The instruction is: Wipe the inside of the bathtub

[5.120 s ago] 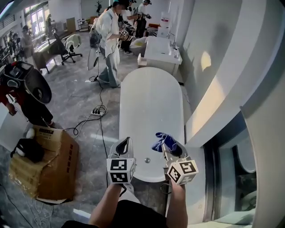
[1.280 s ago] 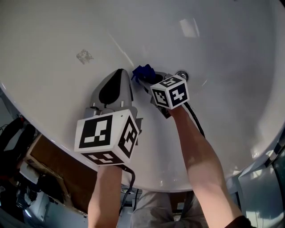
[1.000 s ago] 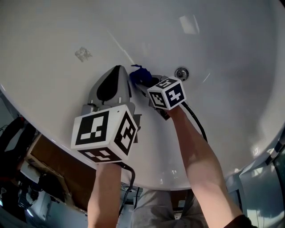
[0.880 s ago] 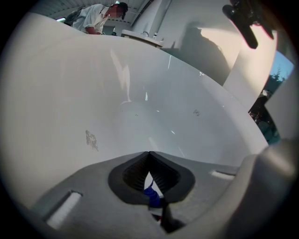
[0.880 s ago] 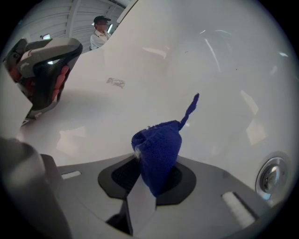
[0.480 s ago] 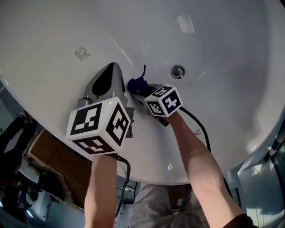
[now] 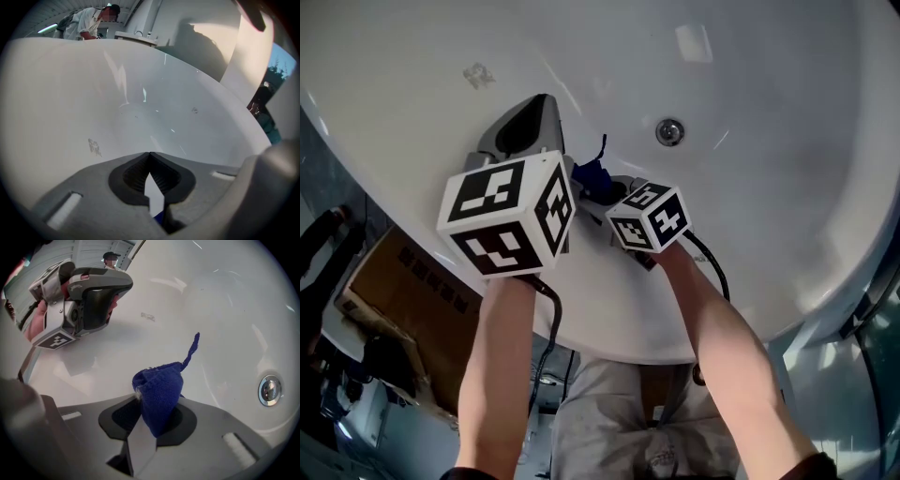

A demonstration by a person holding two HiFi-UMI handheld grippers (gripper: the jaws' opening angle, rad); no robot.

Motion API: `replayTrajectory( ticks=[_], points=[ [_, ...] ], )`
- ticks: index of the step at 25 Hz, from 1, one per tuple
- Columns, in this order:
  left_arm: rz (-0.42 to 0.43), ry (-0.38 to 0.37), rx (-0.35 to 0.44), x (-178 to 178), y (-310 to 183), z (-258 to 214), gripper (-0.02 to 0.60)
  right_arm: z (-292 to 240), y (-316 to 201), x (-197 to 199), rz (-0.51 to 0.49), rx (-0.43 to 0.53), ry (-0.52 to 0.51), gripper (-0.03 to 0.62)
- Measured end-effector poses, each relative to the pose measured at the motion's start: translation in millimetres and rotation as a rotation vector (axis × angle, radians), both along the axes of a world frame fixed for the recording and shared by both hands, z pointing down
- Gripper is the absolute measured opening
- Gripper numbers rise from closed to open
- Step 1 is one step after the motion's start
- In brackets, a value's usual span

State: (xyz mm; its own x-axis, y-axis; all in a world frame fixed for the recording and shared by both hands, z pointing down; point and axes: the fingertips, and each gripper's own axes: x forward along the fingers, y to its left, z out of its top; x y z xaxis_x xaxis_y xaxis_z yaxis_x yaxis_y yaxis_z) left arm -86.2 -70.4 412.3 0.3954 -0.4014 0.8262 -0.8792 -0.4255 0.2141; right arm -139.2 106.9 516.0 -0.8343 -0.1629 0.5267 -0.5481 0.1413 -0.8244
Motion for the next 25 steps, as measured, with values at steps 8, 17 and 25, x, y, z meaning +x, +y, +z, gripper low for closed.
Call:
replayTrajectory(
  ticks=[8,17,25],
  points=[
    [0.005,0.003,-0.021,0.9,8.1,1.4,0.003,-39.1,14.7,-9.1,-0.059,0.032,-0.046,0.089],
    [0.012,-0.008,-0.040,0.2,15.3,0.7,0.003,-88.3,39.9,-12.8,-0.083,0.036,-0.098,0.089],
    [0.012,-0.002,-0.043,1.1,17.1,0.3,0.003,-137.9,55.5,-17.0,-0.112,0.072,-0.187,0.089]
  ],
)
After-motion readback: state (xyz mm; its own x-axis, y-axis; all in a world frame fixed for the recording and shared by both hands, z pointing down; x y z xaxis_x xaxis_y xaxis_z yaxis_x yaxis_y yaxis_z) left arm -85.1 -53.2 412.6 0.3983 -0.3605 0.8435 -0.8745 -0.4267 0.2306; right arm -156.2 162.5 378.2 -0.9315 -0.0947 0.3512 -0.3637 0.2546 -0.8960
